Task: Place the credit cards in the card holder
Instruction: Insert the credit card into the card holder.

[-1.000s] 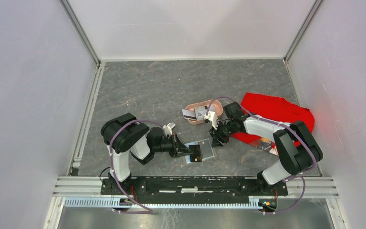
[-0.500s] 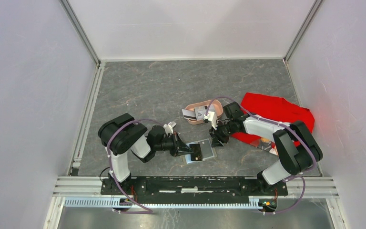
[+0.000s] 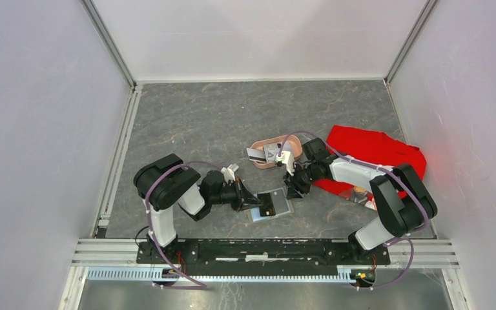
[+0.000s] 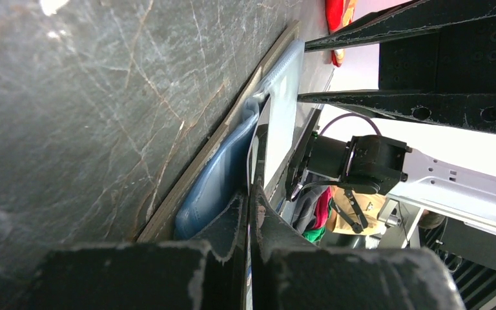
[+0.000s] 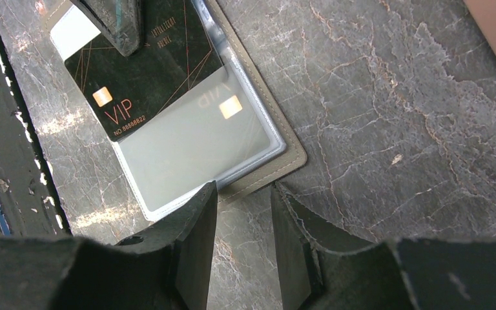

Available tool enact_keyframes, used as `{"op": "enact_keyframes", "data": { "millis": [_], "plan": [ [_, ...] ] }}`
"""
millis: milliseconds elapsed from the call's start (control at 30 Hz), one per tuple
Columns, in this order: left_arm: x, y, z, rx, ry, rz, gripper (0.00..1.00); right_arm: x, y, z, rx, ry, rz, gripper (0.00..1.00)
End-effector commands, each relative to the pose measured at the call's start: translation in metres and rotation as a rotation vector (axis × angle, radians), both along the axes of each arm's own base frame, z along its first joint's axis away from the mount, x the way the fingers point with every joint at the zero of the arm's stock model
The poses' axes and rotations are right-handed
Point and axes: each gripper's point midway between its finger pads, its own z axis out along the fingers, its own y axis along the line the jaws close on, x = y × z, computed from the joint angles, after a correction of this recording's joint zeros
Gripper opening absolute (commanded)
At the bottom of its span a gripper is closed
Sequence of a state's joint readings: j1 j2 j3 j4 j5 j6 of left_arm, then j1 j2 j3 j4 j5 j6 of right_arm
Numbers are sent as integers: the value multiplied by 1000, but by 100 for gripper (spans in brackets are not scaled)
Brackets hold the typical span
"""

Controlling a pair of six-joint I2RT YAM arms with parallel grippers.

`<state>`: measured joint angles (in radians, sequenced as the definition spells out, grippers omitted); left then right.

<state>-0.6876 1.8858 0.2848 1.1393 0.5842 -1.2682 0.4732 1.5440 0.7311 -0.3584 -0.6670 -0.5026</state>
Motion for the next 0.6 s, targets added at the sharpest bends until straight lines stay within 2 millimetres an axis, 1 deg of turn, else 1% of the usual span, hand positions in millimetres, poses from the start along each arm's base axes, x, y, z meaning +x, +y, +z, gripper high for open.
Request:
{"op": "enact_keyframes", "data": {
  "millis": [0, 300, 567],
  "plan": [
    [4, 6, -18, 81, -37, 43, 2, 7, 3, 5, -2, -33, 9, 43],
    [1, 12, -24, 125, -52, 52, 2, 7, 4, 5, -1, -36, 11, 43],
    [1, 13, -31, 229, -97, 29, 2, 7, 4, 6, -1, -35, 10, 43]
  ]
}}
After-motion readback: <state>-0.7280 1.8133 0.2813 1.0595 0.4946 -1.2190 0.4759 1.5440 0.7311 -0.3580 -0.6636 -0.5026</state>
